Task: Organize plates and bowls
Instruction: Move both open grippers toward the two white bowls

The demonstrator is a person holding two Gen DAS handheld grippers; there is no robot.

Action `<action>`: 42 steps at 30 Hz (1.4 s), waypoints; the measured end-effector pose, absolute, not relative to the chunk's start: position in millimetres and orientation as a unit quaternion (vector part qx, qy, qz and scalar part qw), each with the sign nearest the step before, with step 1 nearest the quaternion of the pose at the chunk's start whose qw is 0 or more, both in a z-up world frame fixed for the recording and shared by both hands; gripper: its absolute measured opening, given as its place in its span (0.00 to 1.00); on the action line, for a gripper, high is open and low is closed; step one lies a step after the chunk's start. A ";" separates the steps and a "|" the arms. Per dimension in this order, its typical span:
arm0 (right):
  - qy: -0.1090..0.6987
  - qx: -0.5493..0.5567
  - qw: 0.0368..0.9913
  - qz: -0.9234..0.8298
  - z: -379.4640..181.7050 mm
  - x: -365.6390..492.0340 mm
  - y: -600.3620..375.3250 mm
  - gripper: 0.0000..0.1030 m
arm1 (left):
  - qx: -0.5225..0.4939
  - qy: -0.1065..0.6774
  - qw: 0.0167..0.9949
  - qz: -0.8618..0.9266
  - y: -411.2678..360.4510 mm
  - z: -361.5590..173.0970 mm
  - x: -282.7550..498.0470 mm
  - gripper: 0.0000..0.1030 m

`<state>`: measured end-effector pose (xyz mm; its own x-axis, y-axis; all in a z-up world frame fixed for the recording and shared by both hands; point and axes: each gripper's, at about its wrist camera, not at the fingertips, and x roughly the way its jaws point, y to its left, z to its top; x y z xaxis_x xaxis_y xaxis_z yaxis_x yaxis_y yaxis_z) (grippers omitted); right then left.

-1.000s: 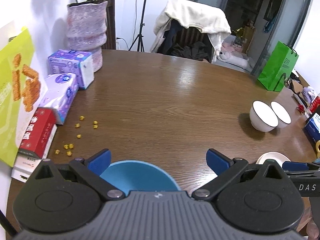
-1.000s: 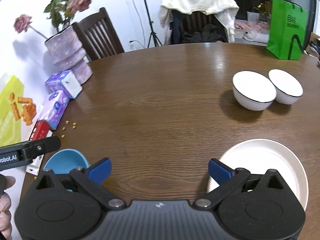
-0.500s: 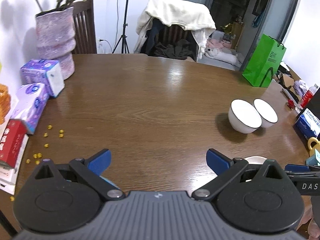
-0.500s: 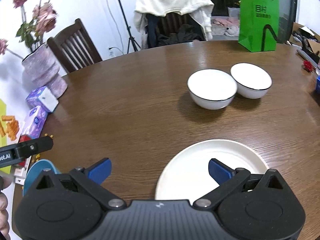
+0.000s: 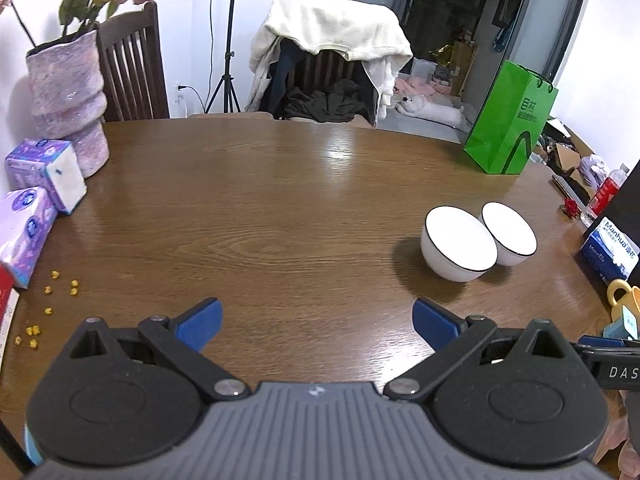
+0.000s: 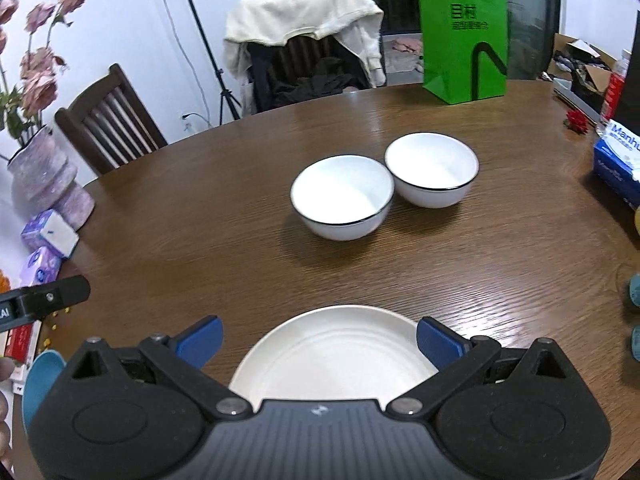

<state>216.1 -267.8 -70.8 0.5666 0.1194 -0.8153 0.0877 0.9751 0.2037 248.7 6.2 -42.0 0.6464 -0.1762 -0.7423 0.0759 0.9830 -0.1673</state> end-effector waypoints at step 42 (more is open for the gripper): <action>0.478 0.113 0.871 0.010 -103.8 285.9 -369.7 1.00 | -0.053 0.421 0.903 -0.065 -110.1 -66.0 324.4 1.00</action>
